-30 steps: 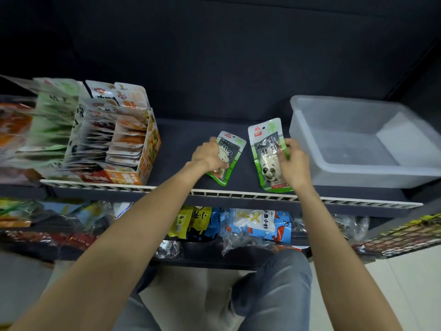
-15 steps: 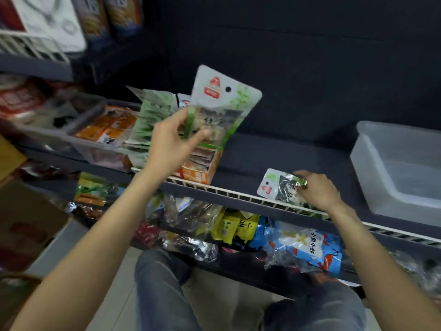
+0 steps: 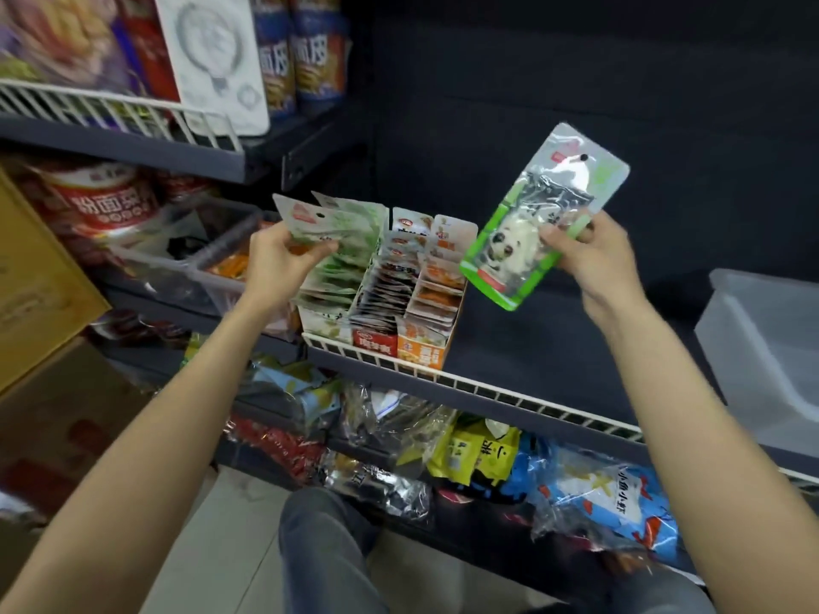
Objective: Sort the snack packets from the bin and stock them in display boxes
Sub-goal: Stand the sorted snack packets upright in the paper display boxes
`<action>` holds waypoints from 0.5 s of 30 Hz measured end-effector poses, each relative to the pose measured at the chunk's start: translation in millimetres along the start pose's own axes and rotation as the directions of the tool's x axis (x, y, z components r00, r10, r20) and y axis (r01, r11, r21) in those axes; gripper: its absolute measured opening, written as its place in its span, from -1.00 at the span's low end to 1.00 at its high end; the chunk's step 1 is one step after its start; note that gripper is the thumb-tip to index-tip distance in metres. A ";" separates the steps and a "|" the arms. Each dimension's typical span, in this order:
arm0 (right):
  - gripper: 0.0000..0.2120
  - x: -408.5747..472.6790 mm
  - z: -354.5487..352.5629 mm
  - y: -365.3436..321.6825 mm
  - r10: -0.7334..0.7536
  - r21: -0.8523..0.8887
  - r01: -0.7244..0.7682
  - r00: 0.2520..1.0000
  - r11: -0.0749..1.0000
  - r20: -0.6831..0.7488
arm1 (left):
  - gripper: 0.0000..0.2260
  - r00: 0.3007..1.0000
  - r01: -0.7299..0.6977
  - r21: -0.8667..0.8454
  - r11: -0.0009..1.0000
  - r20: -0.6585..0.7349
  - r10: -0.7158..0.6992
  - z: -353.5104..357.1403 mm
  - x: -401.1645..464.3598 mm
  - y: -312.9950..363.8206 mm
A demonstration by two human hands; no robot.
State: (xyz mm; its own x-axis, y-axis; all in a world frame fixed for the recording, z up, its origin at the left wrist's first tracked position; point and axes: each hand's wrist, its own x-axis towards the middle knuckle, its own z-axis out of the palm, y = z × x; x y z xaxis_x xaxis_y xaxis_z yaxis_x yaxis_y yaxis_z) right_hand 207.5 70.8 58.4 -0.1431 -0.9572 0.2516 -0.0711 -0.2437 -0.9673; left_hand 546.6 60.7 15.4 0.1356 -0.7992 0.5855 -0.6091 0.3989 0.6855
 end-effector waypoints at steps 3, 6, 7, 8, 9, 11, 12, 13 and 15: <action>-0.83 7.9 36.0 -10.2 0.032 0.162 -0.035 0.999 0.986 0.022 | -0.78 0.999 0.032 0.012 0.999 0.026 -0.032 1.4 0.9 -12.3; -0.79 14.7 61.4 -13.4 0.081 0.256 -0.084 0.997 0.963 0.022 | -0.82 0.997 0.068 0.011 0.998 0.038 -0.068 -2.0 2.8 -26.5; -0.76 17.0 69.4 -12.7 0.096 0.269 -0.100 0.995 0.958 0.025 | -0.83 0.996 0.080 0.014 0.997 0.039 -0.081 -4.4 4.3 -29.7; -0.74 19.2 76.4 -11.0 0.106 0.266 -0.109 0.994 0.958 0.026 | -0.83 0.995 0.090 0.013 0.996 0.041 -0.090 -5.6 5.8 -32.7; -0.71 20.8 82.9 -9.2 0.112 0.255 -0.114 0.993 0.960 0.025 | -0.82 0.994 0.097 0.010 0.995 0.052 -0.097 -7.3 7.2 -33.6; -0.67 23.0 93.7 -5.6 0.122 0.237 -0.123 0.992 0.964 0.019 | -0.83 0.989 0.102 -0.002 0.995 0.107 -0.101 -10.0 9.5 -34.8; -0.66 23.8 98.7 -3.5 0.128 0.231 -0.128 0.992 0.964 0.015 | -0.84 0.983 0.103 -0.005 0.995 0.156 -0.101 -10.8 11.1 -36.2; -0.65 24.5 103.0 -1.5 0.136 0.227 -0.134 0.991 0.965 0.011 | -0.87 0.973 0.095 0.006 0.996 0.213 -0.094 -11.9 12.6 -36.9; -0.64 26.1 109.9 2.6 0.147 0.210 -0.145 0.989 0.967 0.006 | -0.92 0.952 0.029 0.056 0.998 0.304 -0.044 -13.3 14.7 -35.1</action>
State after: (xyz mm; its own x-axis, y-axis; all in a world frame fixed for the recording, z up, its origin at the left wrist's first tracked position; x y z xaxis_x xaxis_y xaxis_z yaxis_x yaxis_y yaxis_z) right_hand 312.0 28.0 58.8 -0.1462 -0.9835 0.1065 0.1596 -0.1297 -0.9786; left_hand 580.3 41.0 5.6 -0.0812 -0.9149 0.3954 -0.6477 0.3500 0.6767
